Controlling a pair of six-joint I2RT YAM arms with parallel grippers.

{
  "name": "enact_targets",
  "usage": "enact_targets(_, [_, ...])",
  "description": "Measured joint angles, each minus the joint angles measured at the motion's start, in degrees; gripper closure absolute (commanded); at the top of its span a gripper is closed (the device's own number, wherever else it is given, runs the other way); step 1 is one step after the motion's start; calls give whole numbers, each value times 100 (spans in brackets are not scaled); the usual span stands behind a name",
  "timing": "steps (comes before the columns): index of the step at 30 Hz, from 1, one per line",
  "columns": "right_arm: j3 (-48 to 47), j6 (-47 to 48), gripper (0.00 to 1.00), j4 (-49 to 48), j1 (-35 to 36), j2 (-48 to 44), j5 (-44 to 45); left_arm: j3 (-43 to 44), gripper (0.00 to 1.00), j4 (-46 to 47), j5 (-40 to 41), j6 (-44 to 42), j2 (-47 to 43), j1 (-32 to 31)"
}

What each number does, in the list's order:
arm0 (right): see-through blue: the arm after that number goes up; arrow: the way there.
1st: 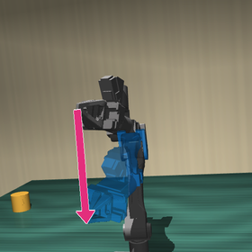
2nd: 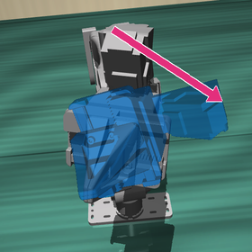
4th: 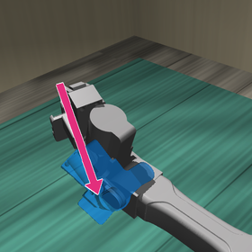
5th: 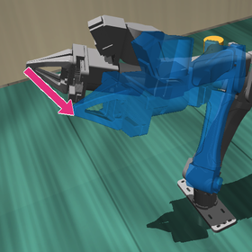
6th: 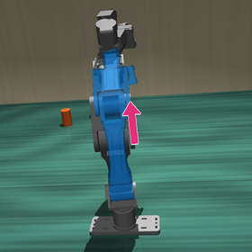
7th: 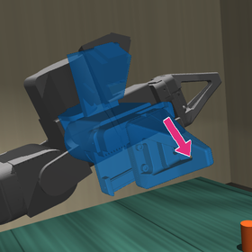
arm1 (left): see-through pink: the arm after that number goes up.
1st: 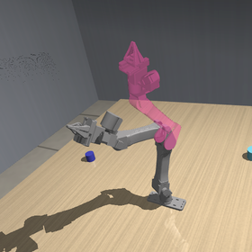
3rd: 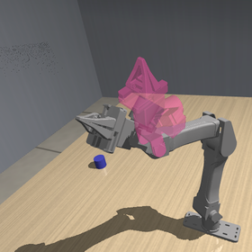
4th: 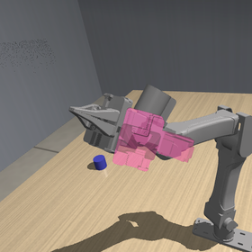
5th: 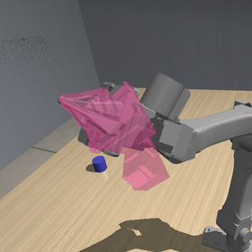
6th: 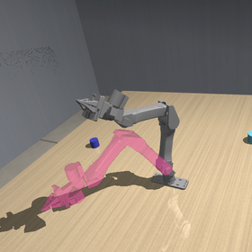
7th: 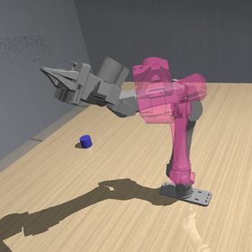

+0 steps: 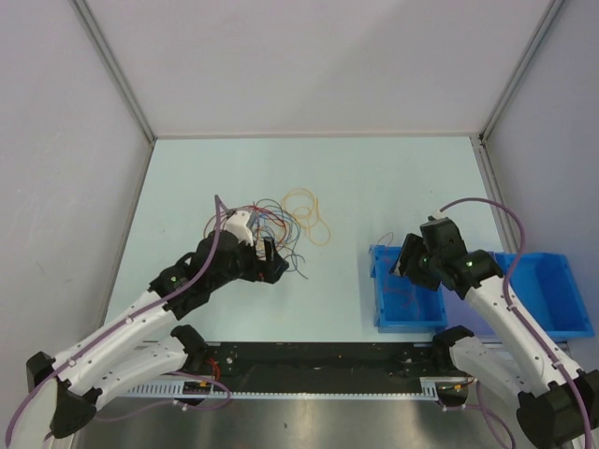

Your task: Untangle the cables

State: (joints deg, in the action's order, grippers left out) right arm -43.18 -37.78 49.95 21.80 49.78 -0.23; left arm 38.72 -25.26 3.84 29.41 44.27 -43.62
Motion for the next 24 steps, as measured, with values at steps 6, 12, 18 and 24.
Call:
enact_targets(6, [-129, -13, 34, 55, 55, -160, 48, 0, 3, 33, 2, 9, 111, 0])
enact_targets(12, [-651, -2, 35, 120, 146, -310, 114, 0, 3, 61, 2, 13, 120, 0])
enact_targets(18, [-713, 4, 36, -96, 203, -363, 94, 22, 4, 83, 101, 17, 378, 0])
enact_targets(24, [-713, 4, 36, -472, 374, -245, 92, 275, 7, 90, 503, 33, 1043, -4])
